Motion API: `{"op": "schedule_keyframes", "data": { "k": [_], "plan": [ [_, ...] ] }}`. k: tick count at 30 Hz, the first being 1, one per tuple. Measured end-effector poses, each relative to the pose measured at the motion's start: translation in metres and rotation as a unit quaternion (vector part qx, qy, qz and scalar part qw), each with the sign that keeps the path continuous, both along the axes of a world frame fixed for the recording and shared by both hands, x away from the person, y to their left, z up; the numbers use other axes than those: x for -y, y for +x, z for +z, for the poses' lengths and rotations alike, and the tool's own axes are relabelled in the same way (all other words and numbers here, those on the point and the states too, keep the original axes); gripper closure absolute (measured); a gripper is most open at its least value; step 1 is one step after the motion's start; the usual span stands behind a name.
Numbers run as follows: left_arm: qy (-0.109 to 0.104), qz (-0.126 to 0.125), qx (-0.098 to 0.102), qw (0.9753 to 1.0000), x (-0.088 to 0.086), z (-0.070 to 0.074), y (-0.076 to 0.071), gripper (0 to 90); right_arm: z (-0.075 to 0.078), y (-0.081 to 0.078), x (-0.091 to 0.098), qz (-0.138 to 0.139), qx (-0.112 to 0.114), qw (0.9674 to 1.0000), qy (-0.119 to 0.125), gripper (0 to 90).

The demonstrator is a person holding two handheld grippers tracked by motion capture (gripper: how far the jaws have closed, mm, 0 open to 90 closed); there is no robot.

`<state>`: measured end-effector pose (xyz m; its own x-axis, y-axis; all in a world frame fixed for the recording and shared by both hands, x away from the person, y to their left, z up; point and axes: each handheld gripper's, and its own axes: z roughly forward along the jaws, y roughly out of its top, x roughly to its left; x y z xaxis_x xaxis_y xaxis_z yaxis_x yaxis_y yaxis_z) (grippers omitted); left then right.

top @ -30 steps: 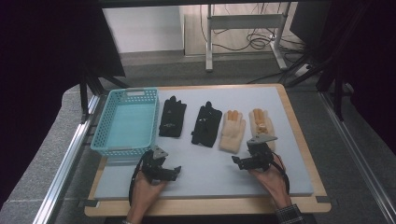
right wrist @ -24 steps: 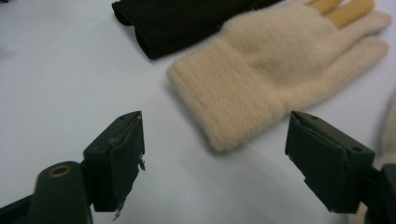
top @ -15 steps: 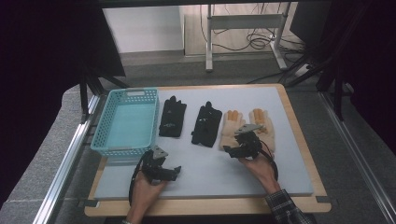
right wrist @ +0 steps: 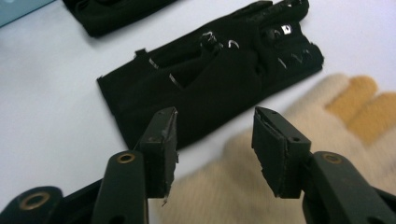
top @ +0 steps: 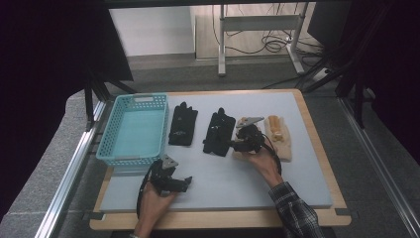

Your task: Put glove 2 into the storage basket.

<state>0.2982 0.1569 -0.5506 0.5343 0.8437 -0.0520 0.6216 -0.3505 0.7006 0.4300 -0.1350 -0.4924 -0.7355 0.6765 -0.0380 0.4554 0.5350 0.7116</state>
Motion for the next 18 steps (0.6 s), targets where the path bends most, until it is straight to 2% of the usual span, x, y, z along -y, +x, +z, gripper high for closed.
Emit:
{"op": "schedule_keyframes", "data": {
  "k": [4, 7, 13, 16, 18],
  "plan": [
    [0.000, 0.000, 0.000, 1.0000, 0.000, 0.000, 0.000, 4.5, -0.002, 0.013, -0.012, -0.001, -0.007, 1.0000, 0.003, 48.3],
    [-0.001, 0.000, 0.000, 1.0000, 0.000, 0.000, 0.000, 4.5, -0.005, 0.022, -0.022, -0.004, -0.006, 1.0000, -0.003, 40.1],
    [0.000, 0.000, 0.000, 1.0000, 0.000, 0.000, 0.000, 4.5, -0.011, 0.038, -0.039, -0.015, -0.013, 0.9997, -0.011, 29.7],
    [0.000, 0.000, 0.000, 1.0000, 0.000, 0.000, 0.000, 4.5, -0.017, 0.045, -0.047, -0.026, -0.023, 0.9991, -0.023, 26.6],
    [0.001, 0.000, 0.000, 1.0000, 0.000, 0.000, 0.000, 4.5, -0.021, 0.048, -0.051, -0.031, -0.025, 0.9984, -0.040, 26.0]
  ]
}}
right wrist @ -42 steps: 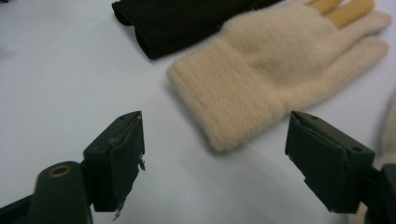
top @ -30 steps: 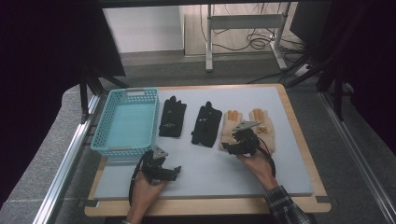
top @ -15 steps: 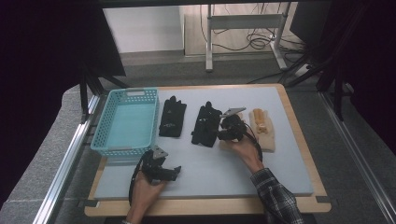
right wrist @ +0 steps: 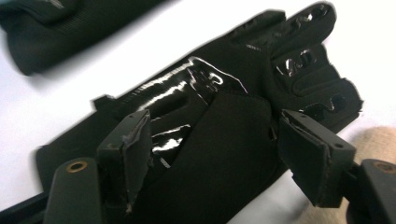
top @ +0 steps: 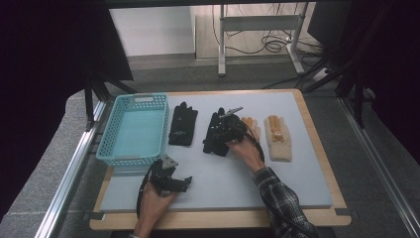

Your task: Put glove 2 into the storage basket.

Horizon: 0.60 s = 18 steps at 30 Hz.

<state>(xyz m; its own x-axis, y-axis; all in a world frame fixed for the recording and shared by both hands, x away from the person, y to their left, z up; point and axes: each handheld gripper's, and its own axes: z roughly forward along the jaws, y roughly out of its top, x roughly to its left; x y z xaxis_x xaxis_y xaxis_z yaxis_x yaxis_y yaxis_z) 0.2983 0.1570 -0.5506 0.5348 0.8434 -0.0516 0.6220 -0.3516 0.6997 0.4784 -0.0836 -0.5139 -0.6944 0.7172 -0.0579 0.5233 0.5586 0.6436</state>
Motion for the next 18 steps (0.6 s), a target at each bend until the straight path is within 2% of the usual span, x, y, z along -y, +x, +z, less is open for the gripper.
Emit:
{"op": "schedule_keyframes", "data": {
  "k": [1, 3, 6, 7, 8, 11, 15, 18],
  "plan": [
    [0.000, 0.000, 0.000, 1.0000, 0.0000, 0.0000, 0.0000, 4.5, -0.0027, 0.0021, -0.0013, -0.002, -0.002, 1.0000, -0.009, 26.0],
    [-0.002, 0.001, 0.000, 1.0000, 0.0003, -0.0001, -0.0001, 4.5, -0.0051, 0.0059, -0.0007, -0.003, -0.017, 0.9998, -0.001, 27.7],
    [0.000, 0.000, 0.001, 1.0000, 0.0001, -0.0001, 0.0000, 4.5, -0.0043, 0.0074, 0.0007, -0.004, -0.036, 0.9993, 0.004, 38.6],
    [0.000, 0.000, 0.001, 1.0000, 0.0002, -0.0002, 0.0000, 4.5, -0.0043, 0.0066, 0.0013, -0.008, -0.034, 0.9994, 0.004, 48.0],
    [0.000, 0.000, 0.001, 1.0000, 0.0002, -0.0002, 0.0000, 4.5, -0.0044, 0.0052, 0.0019, -0.009, -0.024, 0.9997, -0.003, 52.1],
    [-0.001, 0.001, 0.001, 1.0000, 0.0004, -0.0003, -0.0001, 4.5, -0.0040, 0.0038, 0.0046, -0.010, -0.022, 0.9997, 0.003, 69.3],
    [0.000, 0.000, 0.001, 1.0000, 0.0002, -0.0002, 0.0000, 4.5, -0.0028, -0.0010, 0.0033, -0.008, -0.003, 0.9999, -0.010, 79.3],
    [0.000, 0.000, 0.000, 1.0000, 0.0001, -0.0001, 0.0001, 4.5, 0.0011, -0.0011, 0.0063, -0.010, -0.012, 0.9999, 0.000, 81.4]
  ]
}}
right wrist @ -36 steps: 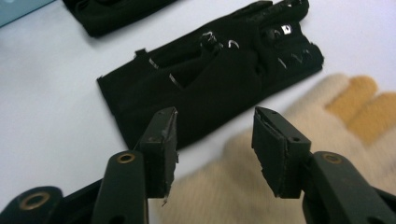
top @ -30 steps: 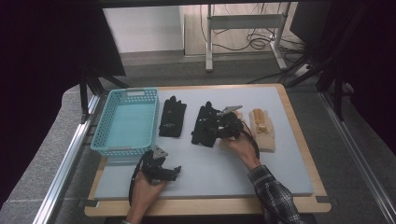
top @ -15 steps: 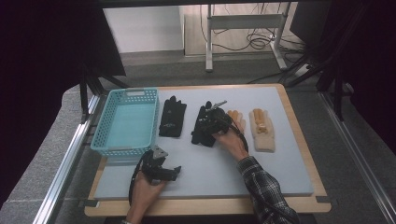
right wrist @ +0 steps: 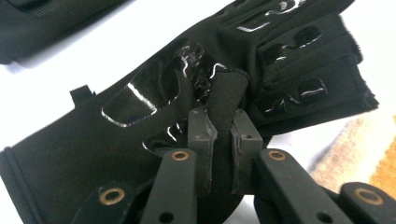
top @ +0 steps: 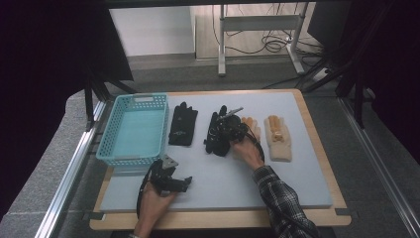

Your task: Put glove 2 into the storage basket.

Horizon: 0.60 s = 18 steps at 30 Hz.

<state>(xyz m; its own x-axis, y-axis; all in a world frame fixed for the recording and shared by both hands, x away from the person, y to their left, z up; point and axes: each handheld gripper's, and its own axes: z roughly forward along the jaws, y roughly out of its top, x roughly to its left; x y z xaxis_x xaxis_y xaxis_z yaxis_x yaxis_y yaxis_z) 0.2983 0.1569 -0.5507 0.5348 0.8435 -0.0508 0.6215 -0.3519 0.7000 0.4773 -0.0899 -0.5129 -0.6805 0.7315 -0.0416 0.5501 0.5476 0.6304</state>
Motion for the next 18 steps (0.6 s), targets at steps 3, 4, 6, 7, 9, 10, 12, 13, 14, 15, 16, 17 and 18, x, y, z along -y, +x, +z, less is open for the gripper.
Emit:
{"op": "schedule_keyframes", "data": {
  "k": [3, 4, 6, 7, 9, 10, 12, 13, 14, 15, 16, 17, 18],
  "plan": [
    [0.000, 0.000, 0.000, 1.0000, 0.000, 0.000, 0.000, 4.5, 0.005, -0.005, 0.004, 0.005, -0.003, 0.9999, 0.013, 81.9],
    [0.000, 0.000, 0.000, 1.0000, 0.000, 0.000, 0.000, 4.5, 0.008, -0.007, 0.005, 0.008, 0.000, 0.9999, 0.014, 81.9],
    [0.000, 0.000, 0.000, 1.0000, 0.000, 0.000, 0.000, 4.5, 0.015, -0.013, 0.006, 0.013, 0.004, 0.9997, 0.022, 82.0],
    [0.000, 0.000, 0.000, 1.0000, 0.000, 0.000, 0.000, 4.5, 0.019, -0.016, 0.007, 0.016, 0.006, 0.9995, 0.027, 82.0],
    [0.000, 0.000, 0.000, 1.0000, 0.000, 0.000, 0.000, 4.5, 0.027, -0.024, 0.008, 0.022, 0.009, 0.9991, 0.037, 82.1],
    [0.000, 0.000, 0.000, 1.0000, 0.000, 0.000, 0.000, 4.5, 0.032, -0.028, 0.008, 0.022, 0.009, 0.9989, 0.041, 82.1],
    [-0.001, 0.001, 0.000, 1.0000, 0.000, 0.000, 0.000, 4.5, 0.039, -0.036, 0.008, 0.035, 0.016, 0.9982, 0.046, 82.2],
    [-0.001, 0.000, 0.000, 1.0000, 0.000, 0.000, 0.000, 4.5, 0.043, -0.041, 0.008, 0.039, 0.017, 0.9978, 0.051, 82.2],
    [-0.001, 0.000, 0.000, 1.0000, 0.000, 0.000, 0.000, 4.5, 0.047, -0.046, 0.008, 0.041, 0.015, 0.9975, 0.055, 82.2],
    [-0.001, 0.000, 0.000, 1.0000, 0.000, 0.000, 0.000, 4.5, 0.050, -0.051, 0.008, 0.044, 0.017, 0.9971, 0.060, 82.2],
    [-0.001, 0.000, 0.000, 1.0000, 0.000, 0.000, 0.000, 4.5, 0.052, -0.055, 0.008, 0.048, 0.018, 0.9966, 0.064, 82.3],
    [-0.001, 0.000, 0.001, 1.0000, 0.000, 0.000, 0.000, 4.5, 0.054, -0.060, 0.008, 0.052, 0.018, 0.9962, 0.067, 82.3],
    [0.000, 0.000, 0.001, 1.0000, 0.000, 0.000, 0.000, 4.5, 0.057, -0.065, 0.008, 0.054, 0.018, 0.9958, 0.072, 82.3]
  ]
}}
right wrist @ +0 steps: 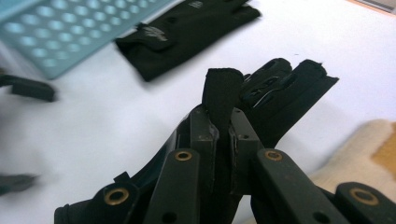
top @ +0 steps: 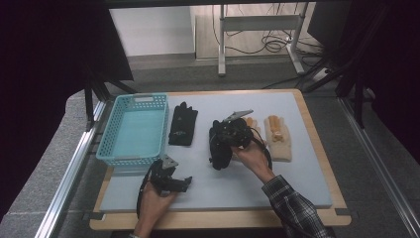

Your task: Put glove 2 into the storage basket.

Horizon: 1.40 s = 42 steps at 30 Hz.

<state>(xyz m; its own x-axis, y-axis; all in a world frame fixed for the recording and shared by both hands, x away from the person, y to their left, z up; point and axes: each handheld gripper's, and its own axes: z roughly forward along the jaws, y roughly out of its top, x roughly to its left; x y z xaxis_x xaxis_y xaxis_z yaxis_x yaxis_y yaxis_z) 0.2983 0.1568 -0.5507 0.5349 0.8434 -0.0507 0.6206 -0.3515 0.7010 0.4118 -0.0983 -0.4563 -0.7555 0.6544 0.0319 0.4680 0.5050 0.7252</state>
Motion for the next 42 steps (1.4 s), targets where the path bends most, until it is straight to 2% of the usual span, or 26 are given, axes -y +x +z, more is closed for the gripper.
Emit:
{"op": "schedule_keyframes", "data": {
  "k": [8, 12, 16, 17, 20, 23, 27, 30, 35, 42],
  "plan": [
    [-0.002, 0.002, 0.000, 1.0000, 0.000, 0.000, 0.000, 4.5, 0.007, -0.041, 0.000, 0.011, -0.007, 0.9995, 0.030, 82.2],
    [-0.002, 0.002, 0.000, 1.0000, 0.000, 0.000, 0.000, 4.5, -0.003, -0.061, 0.000, 0.007, -0.005, 0.9993, 0.035, 82.1],
    [-0.001, 0.002, 0.001, 1.0000, 0.000, 0.000, 0.000, 4.5, -0.021, -0.077, 0.004, 0.005, -0.011, 0.9996, 0.025, 80.3],
    [-0.002, 0.002, 0.000, 1.0000, 0.000, 0.000, 0.000, 4.5, -0.026, -0.081, 0.006, 0.006, -0.013, 0.9996, 0.023, 77.7],
    [-0.002, 0.003, 0.000, 1.0000, 0.000, 0.000, 0.000, 4.5, -0.034, -0.088, 0.011, 0.007, -0.014, 0.9999, 0.006, 57.5],
    [-0.002, 0.003, 0.000, 1.0000, 0.001, 0.000, 0.000, 4.5, -0.031, -0.085, 0.023, 0.000, -0.007, 1.0000, 0.005, 50.4],
    [0.000, 0.001, -0.001, 1.0000, 0.000, 0.000, 0.000, 4.5, -0.025, -0.074, 0.040, -0.015, -0.004, 0.9998, 0.014, 54.0],
    [0.000, 0.001, -0.001, 1.0000, 0.000, 0.000, 0.000, 4.5, -0.026, -0.069, 0.044, -0.015, -0.007, 0.9998, 0.013, 57.4],
    [0.000, 0.001, 0.000, 1.0000, 0.000, 0.000, 0.000, 4.5, -0.032, -0.064, 0.042, -0.005, -0.013, 0.9998, 0.012, 62.6],
    [0.000, 0.001, 0.000, 1.0000, 0.000, 0.000, 0.000, 4.5, -0.058, -0.061, 0.029, 0.004, -0.028, 0.9993, -0.025, 64.2]
  ]
}}
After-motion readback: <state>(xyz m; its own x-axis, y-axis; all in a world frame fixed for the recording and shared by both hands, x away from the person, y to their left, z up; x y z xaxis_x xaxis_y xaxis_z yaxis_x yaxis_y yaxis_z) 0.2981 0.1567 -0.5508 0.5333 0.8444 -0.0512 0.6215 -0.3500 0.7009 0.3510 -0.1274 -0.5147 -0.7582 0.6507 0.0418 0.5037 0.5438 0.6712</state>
